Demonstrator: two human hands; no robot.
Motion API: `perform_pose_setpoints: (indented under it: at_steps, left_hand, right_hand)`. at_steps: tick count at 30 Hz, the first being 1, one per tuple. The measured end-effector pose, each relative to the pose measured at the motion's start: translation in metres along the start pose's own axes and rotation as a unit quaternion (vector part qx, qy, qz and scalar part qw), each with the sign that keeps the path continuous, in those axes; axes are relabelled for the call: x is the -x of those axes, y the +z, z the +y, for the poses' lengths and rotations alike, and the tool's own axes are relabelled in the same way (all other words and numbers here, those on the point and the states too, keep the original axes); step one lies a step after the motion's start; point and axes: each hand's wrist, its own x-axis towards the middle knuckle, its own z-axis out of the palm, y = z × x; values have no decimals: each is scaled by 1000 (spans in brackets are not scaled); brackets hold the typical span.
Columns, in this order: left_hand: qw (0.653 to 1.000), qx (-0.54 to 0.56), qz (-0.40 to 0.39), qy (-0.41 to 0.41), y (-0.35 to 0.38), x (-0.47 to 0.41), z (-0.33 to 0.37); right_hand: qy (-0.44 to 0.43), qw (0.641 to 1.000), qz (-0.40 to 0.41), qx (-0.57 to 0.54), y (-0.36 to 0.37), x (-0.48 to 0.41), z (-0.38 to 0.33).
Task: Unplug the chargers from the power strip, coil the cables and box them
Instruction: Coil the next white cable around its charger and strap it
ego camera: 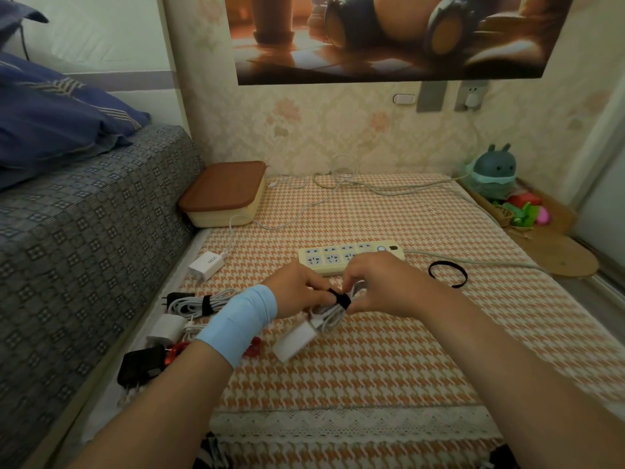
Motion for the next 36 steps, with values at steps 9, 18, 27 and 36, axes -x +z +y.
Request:
perform_pose_setpoints:
  at_steps: [9, 18, 27, 36]
  left_hand:
    - [998, 34, 55, 2, 10, -3, 2]
    - [990, 118, 81, -9, -3, -4, -5]
    - [968, 237, -73, -47, -12, -5, -20]
    - [933, 303, 16, -193, -15, -12, -17]
  right_hand:
    - [-67, 995, 32, 70, 12, 0, 8]
    - [-244, 940, 198, 130, 29, -8, 9]
    - [-313, 901, 277, 117, 35, -15, 4]
    - [-106, 936, 325, 87, 39, -24, 4]
